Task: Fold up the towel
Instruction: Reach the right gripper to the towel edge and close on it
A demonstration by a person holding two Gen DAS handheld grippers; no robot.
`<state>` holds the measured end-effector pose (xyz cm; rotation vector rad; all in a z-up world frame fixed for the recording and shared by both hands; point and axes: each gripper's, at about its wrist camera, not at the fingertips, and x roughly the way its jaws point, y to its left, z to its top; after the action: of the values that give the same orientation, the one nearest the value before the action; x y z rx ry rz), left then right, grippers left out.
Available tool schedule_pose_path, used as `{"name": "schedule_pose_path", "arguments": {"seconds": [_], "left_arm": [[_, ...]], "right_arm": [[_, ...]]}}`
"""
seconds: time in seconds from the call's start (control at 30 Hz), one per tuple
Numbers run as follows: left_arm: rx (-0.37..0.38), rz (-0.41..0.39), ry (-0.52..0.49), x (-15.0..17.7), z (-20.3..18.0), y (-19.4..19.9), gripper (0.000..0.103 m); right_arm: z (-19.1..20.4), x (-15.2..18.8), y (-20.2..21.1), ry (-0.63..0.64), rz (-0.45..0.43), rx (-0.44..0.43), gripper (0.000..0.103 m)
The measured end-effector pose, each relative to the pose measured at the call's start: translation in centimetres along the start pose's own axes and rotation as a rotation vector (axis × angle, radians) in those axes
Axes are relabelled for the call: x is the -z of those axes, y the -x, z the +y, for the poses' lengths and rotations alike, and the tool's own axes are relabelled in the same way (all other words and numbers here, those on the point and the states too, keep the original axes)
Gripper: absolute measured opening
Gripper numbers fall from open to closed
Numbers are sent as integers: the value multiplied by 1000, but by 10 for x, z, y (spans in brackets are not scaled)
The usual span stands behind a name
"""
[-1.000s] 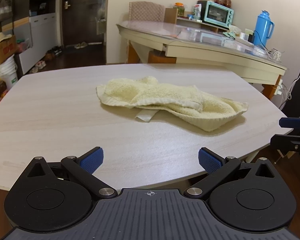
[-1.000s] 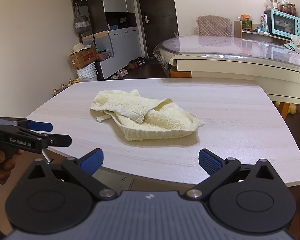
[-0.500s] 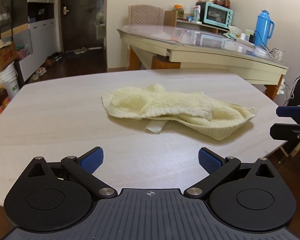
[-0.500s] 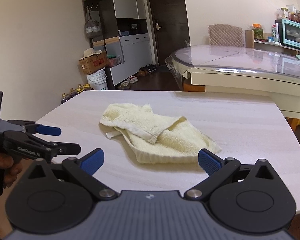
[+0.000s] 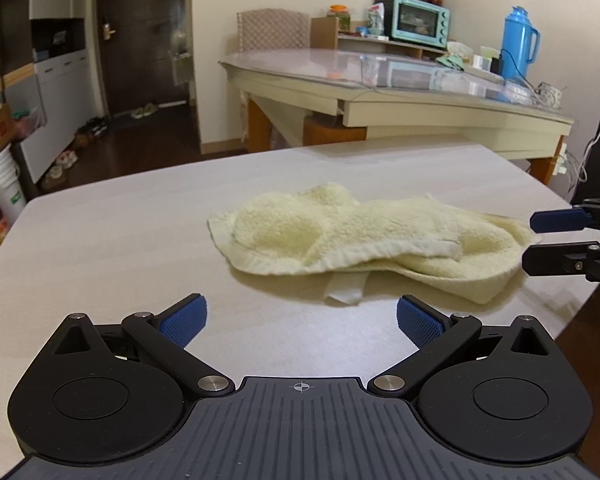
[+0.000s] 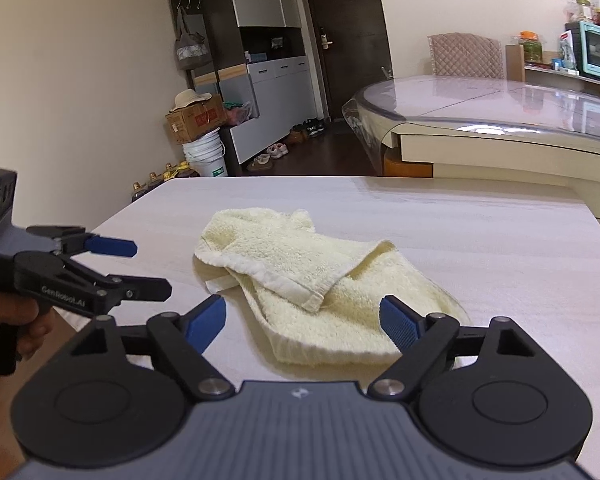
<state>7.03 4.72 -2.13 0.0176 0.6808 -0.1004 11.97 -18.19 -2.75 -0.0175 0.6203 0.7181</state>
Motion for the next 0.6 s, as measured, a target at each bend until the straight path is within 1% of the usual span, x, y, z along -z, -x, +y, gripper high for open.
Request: {"name": "schedule_pose_path", "arguments": {"seconds": [0.03,0.1,0.2,0.27,0.33,0.4,0.5,0.53,0.6], "left_arm": [[4,0,0,-1,2,-1,103],[47,-5,-13,-9,12,-8,103],[34,-1,-89,-17,19,-14,103],[39,-3,-96,-18,21,-13,103],[43,-5,-102,-19,22,-13,103],[48,-7,-109,-19,24,-12,103],[55,-10,-119,-20,26,-12,103],[57,-10,-122,-20,26,-12,103],[62,-12,-128,-21,28,-11,103]], "right_arm": [[0,0,-2,8,4,1,86],[2,-1,-6,32,10,4,86],[7,-1,-11,92,21,14,85],[12,-1,-16,152,31,28,78],[16,-1,-21,204,42,36,58],[23,-3,-27,292,49,51,48],[34,-6,-34,415,50,85,48],[39,-7,-39,489,60,110,48],[47,-4,-46,596,79,144,48]]}}
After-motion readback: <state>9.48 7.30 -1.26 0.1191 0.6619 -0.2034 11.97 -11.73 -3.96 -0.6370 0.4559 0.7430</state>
